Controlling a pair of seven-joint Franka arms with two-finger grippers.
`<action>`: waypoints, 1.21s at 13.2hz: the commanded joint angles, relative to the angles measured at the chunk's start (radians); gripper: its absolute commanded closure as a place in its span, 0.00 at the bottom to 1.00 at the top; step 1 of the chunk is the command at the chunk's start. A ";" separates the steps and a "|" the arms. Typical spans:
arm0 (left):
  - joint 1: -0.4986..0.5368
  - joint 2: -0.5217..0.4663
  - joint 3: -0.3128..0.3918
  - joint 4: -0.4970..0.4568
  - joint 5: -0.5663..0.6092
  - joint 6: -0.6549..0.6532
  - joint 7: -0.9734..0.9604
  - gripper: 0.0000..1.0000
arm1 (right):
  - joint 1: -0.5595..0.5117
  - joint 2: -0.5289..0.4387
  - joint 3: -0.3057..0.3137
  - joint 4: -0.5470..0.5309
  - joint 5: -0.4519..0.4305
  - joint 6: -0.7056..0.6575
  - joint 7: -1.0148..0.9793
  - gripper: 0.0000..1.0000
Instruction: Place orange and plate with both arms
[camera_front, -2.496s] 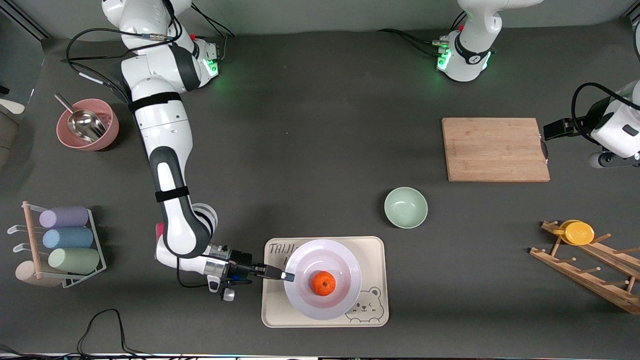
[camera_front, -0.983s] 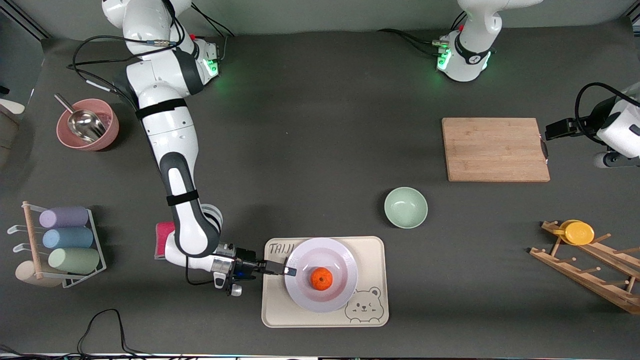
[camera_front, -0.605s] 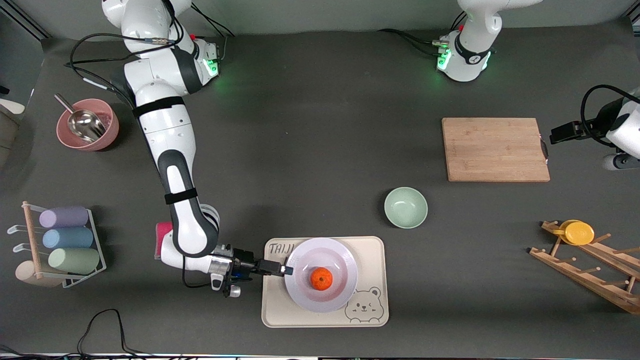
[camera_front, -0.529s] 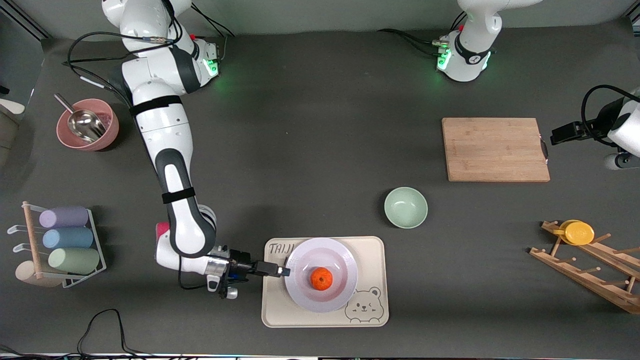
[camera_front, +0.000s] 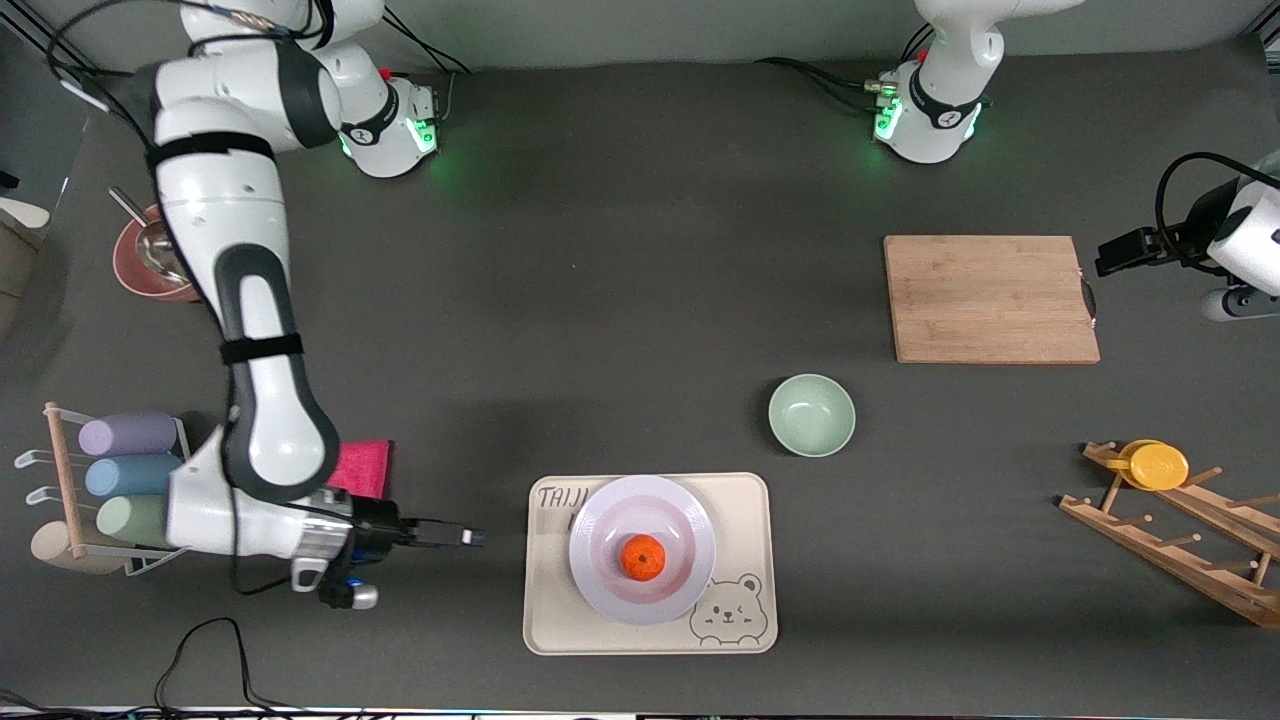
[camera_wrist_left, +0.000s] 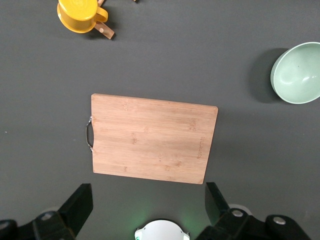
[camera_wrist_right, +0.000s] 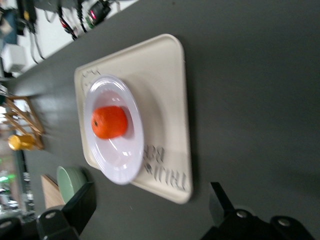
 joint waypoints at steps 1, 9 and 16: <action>0.004 -0.008 -0.002 0.000 -0.007 -0.010 0.011 0.00 | -0.032 -0.226 0.007 -0.173 -0.218 -0.081 0.061 0.00; -0.084 0.013 0.109 0.045 0.006 -0.053 0.029 0.00 | -0.133 -0.706 0.041 -0.353 -0.823 -0.353 0.167 0.00; -0.078 0.030 0.104 0.065 0.001 -0.068 0.033 0.00 | -0.145 -0.790 0.037 -0.379 -0.860 -0.387 0.178 0.00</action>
